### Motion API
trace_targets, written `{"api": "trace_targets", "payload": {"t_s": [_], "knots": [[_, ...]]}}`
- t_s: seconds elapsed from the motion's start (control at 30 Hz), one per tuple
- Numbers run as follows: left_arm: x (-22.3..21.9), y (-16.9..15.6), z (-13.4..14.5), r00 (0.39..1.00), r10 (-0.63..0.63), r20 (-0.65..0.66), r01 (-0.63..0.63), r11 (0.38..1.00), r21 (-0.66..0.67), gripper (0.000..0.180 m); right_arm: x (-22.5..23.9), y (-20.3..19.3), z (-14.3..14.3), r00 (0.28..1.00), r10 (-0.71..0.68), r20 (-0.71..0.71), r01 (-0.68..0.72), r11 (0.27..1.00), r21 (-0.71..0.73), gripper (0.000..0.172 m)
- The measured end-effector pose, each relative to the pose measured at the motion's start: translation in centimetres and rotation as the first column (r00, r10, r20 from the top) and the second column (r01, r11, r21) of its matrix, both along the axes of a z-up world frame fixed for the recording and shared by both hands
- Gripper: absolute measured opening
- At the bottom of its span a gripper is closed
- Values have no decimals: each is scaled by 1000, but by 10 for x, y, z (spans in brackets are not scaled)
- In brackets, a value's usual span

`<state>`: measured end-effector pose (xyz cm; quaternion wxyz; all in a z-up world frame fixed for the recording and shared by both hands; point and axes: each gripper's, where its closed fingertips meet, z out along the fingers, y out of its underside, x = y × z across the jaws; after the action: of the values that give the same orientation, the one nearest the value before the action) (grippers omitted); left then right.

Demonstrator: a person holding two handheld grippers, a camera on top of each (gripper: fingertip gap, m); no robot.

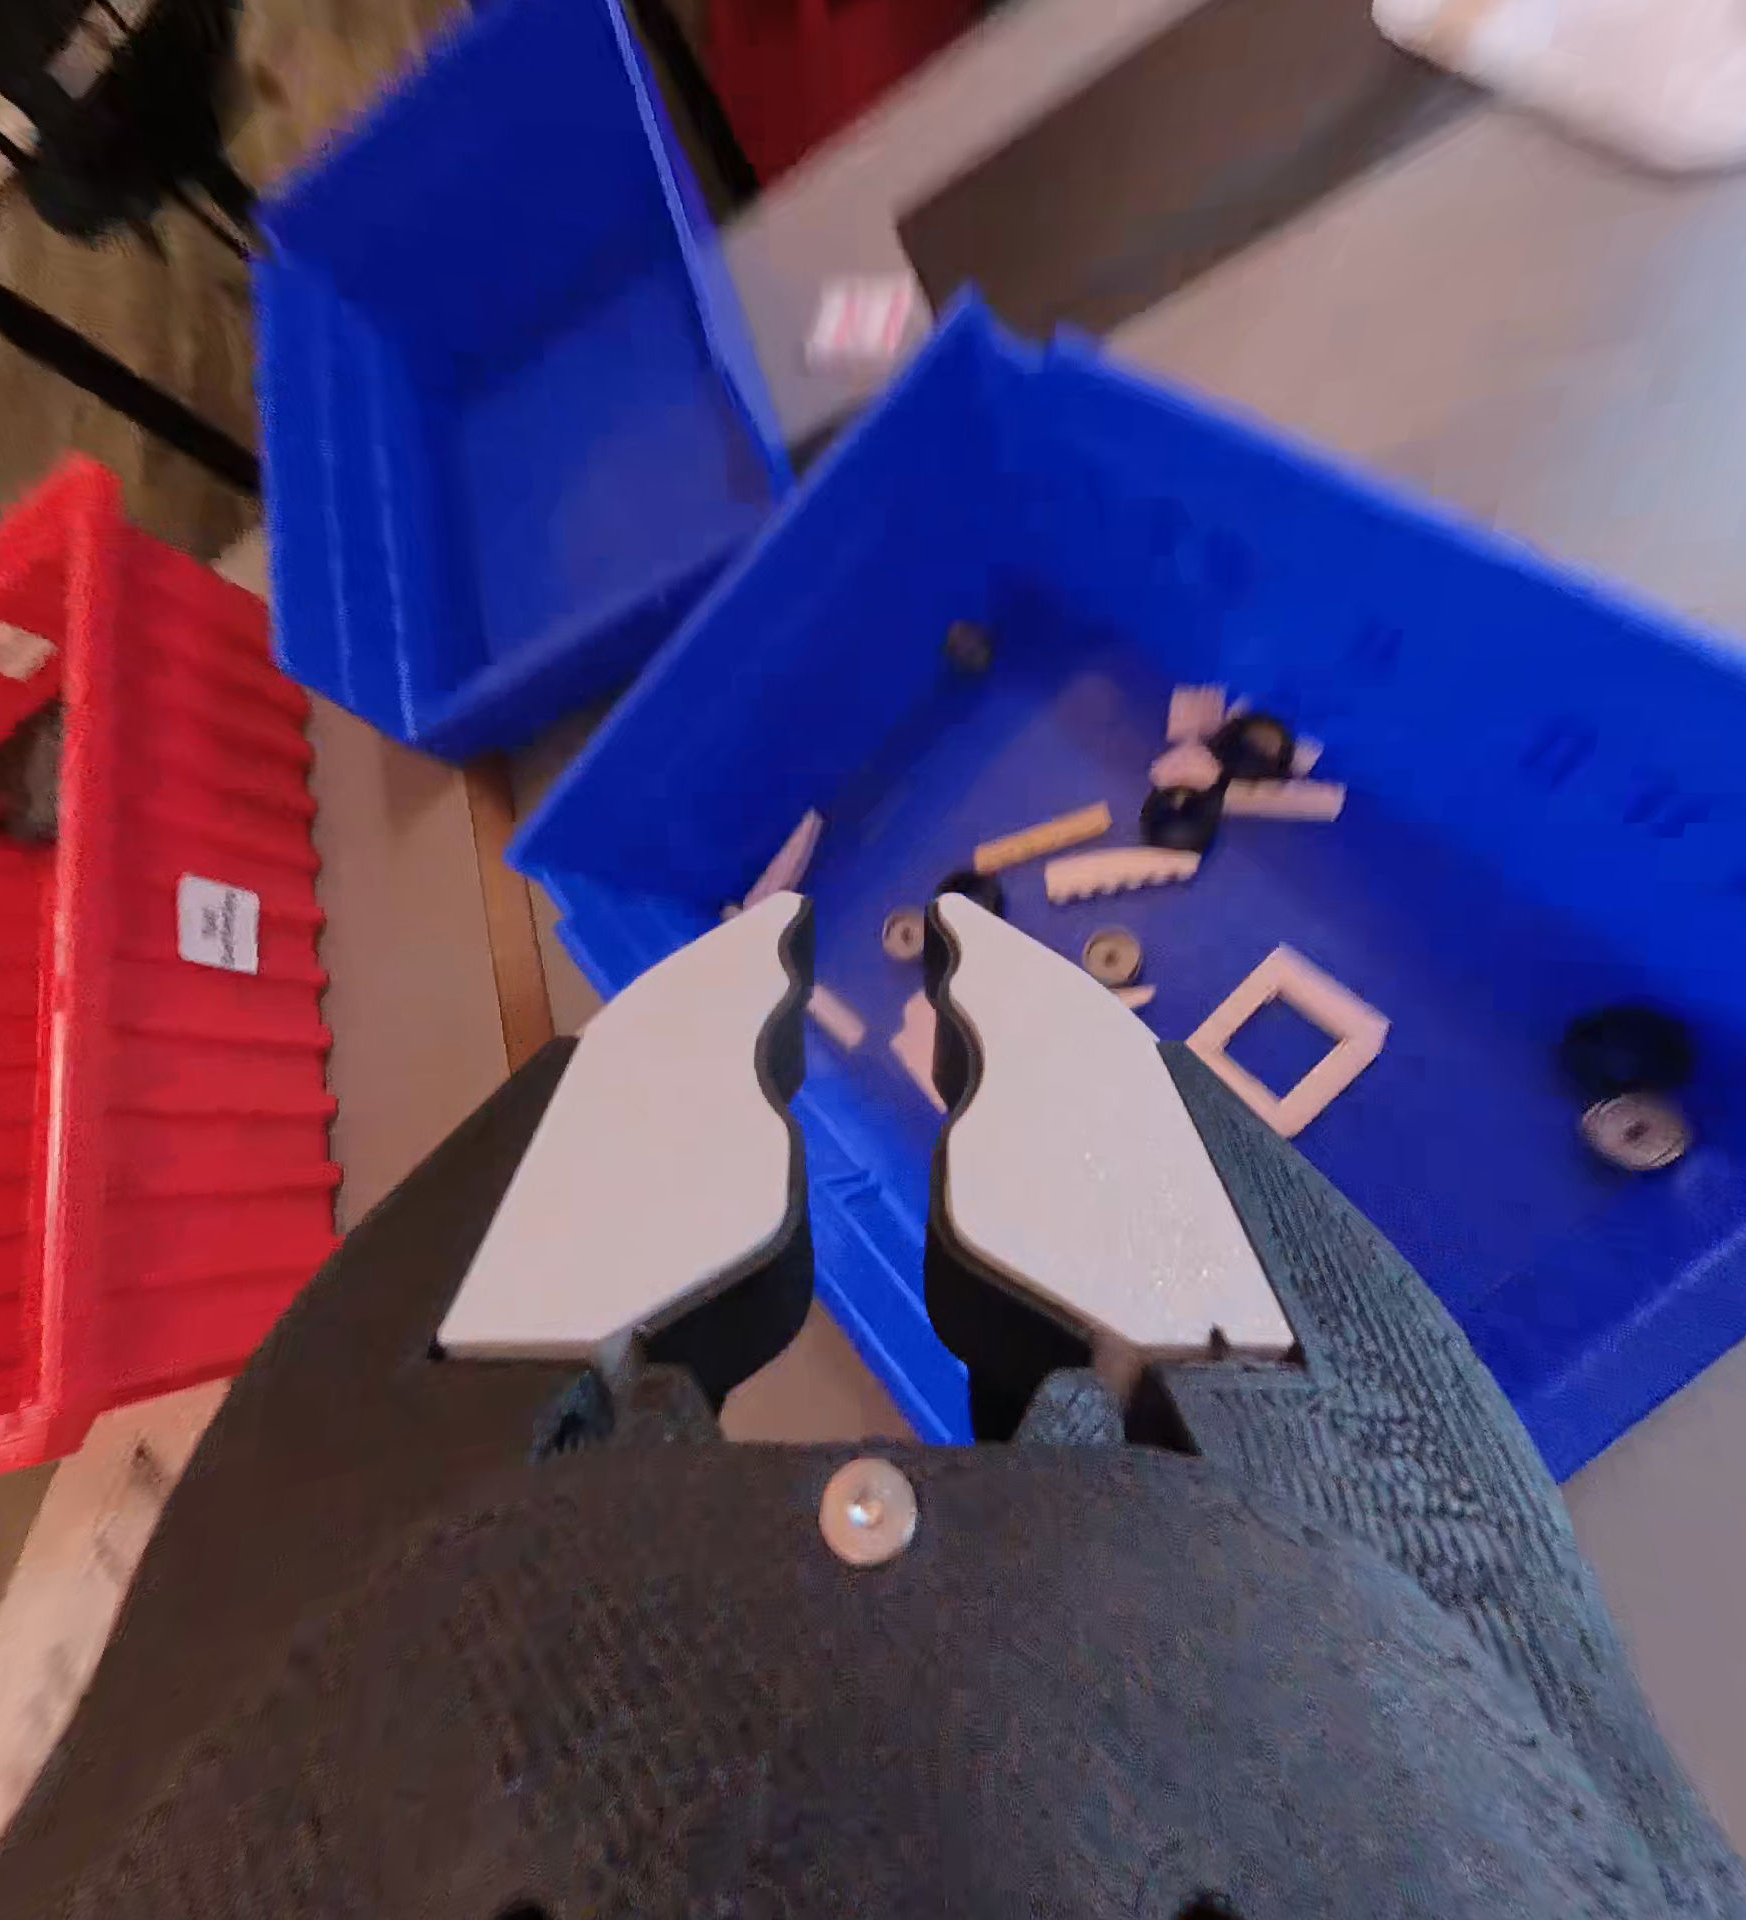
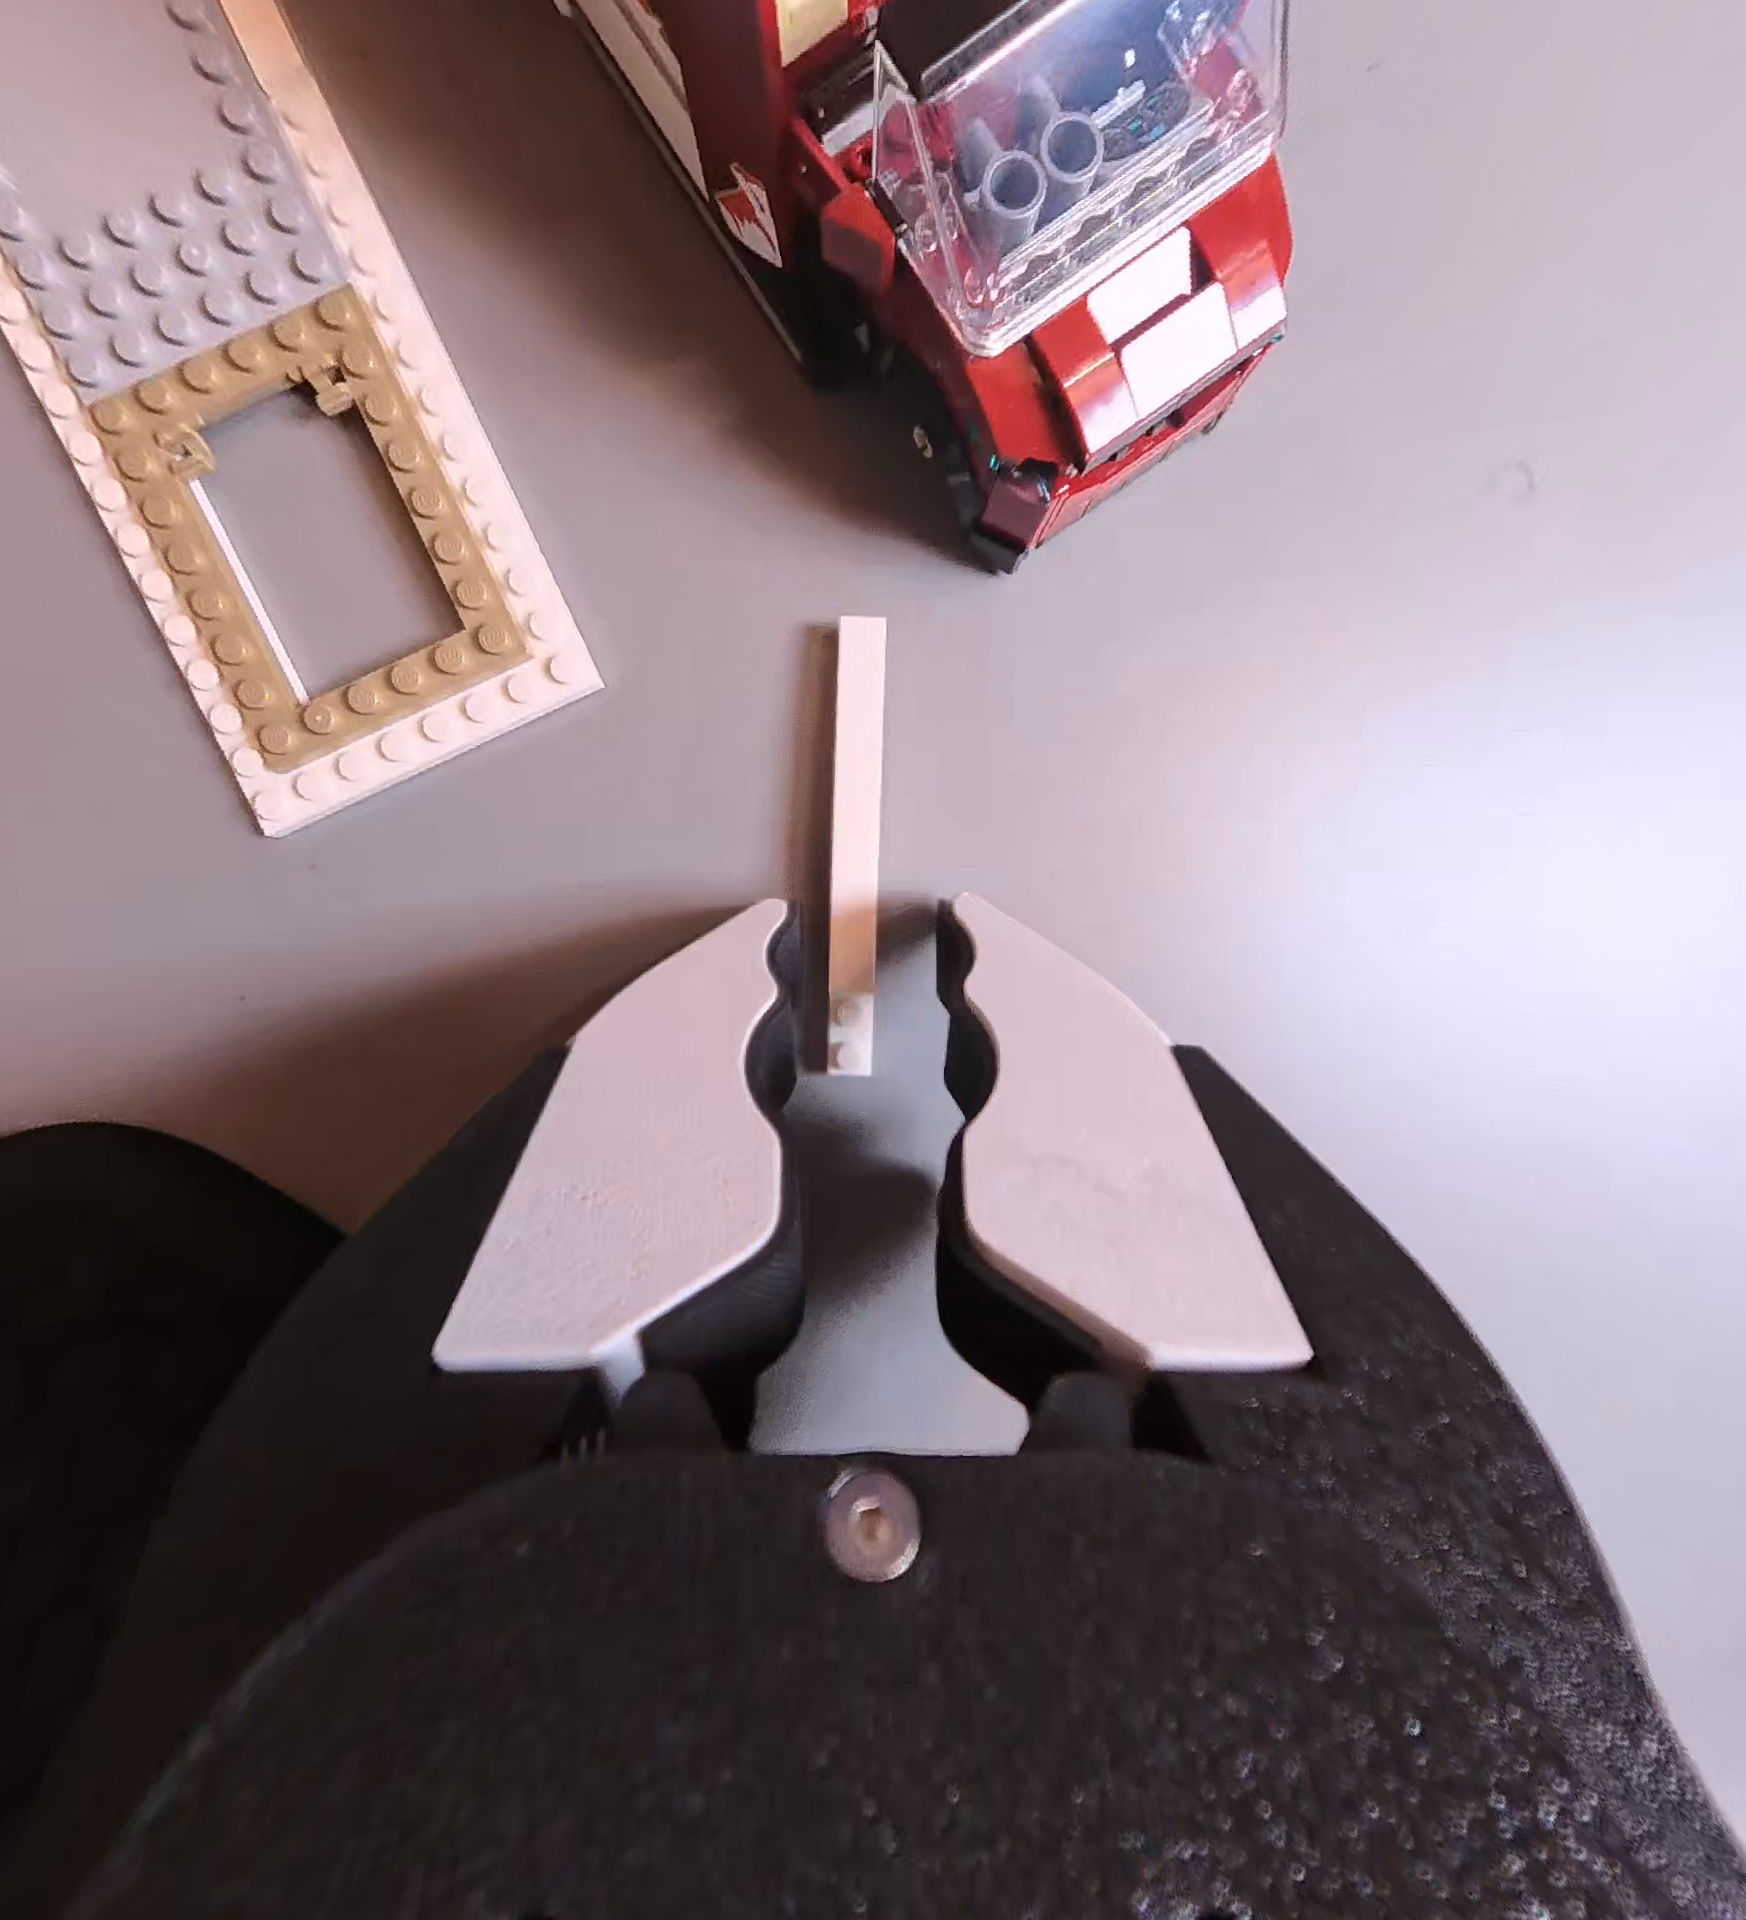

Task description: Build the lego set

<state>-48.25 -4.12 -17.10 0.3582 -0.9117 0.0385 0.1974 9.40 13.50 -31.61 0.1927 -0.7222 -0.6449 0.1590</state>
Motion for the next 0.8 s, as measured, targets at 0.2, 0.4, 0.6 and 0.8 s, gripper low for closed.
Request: {"api": "trace_targets", "payload": {"t_s": [0.2, 0.4, 0.6, 0.8], "knots": [[-42, 8, -66, 996, 51, -67, -74, 909, -409, 20, -13, 8, 32, 971, -44, -235, 47, 999, 9, 28], [-83, 22, -112, 962, 115, -247, -253, 714, -653, 26, -20, 9, 39, 943, -57, -327, 72, 997, 33, 28], [-99, 13, -136, 941, 35, -337, -309, 500, -809, 27, -16, 7, 33, 935, -71, -348, 78, 997, 7, 28], [-103, 11, -140, 952, 27, -305, -286, 431, -856, 12, -11, 10, 31, 926, -98, -365, 101, 995, -10, 28]]}}
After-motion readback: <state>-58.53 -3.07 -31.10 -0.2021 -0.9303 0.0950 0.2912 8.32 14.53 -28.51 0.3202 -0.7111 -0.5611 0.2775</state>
